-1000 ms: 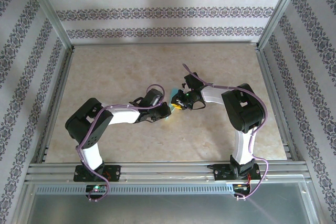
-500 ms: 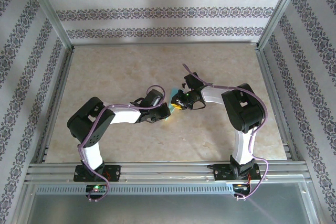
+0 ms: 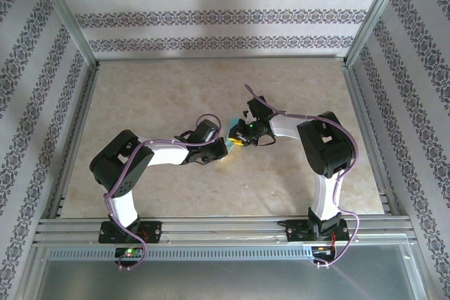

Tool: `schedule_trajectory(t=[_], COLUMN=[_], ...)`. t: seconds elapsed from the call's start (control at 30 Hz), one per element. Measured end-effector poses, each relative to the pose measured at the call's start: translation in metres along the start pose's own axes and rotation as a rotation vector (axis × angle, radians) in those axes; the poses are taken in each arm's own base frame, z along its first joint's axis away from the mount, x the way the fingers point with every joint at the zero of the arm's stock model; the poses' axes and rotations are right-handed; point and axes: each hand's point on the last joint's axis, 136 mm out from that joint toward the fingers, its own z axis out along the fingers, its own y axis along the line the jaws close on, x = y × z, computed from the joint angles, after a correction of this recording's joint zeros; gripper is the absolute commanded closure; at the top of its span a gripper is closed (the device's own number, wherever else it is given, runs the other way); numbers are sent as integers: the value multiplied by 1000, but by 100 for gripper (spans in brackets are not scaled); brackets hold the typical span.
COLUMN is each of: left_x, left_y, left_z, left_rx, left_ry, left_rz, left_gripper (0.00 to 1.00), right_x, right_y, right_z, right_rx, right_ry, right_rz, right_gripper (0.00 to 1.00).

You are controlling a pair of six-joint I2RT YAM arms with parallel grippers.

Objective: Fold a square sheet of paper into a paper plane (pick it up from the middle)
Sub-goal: Fold the wing for the fifth time at the center of the table.

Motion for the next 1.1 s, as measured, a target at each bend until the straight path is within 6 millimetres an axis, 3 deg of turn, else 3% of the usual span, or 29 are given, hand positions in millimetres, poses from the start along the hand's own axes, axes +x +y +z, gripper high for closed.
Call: schedule_trajectory(t=[0.17,0.3,0.57,0.87,1.1], left_x=[0,0,0,0,0], left_y=[0,0,1,1,1], left_z=[0,0,0,-1,-1], left_rx=[-2,-6,-11,-14,-14], left_ry=[-1,1,4,3,3], left_rz=[0,-1,-2,-3,-3], left_gripper=[100,100,100,100,99], right_x=[-7,-1,23,25,24], right_y=[22,36,23,7,1], right_z=[-23,-34,-14,8,12], right_rx=[-47,-82,-53,-27,-14], right_ry=[-53,-79,-15,30,33], right_rz=[-100,-173,-192,-166,-151], right_gripper=[83,89,95,95,94])
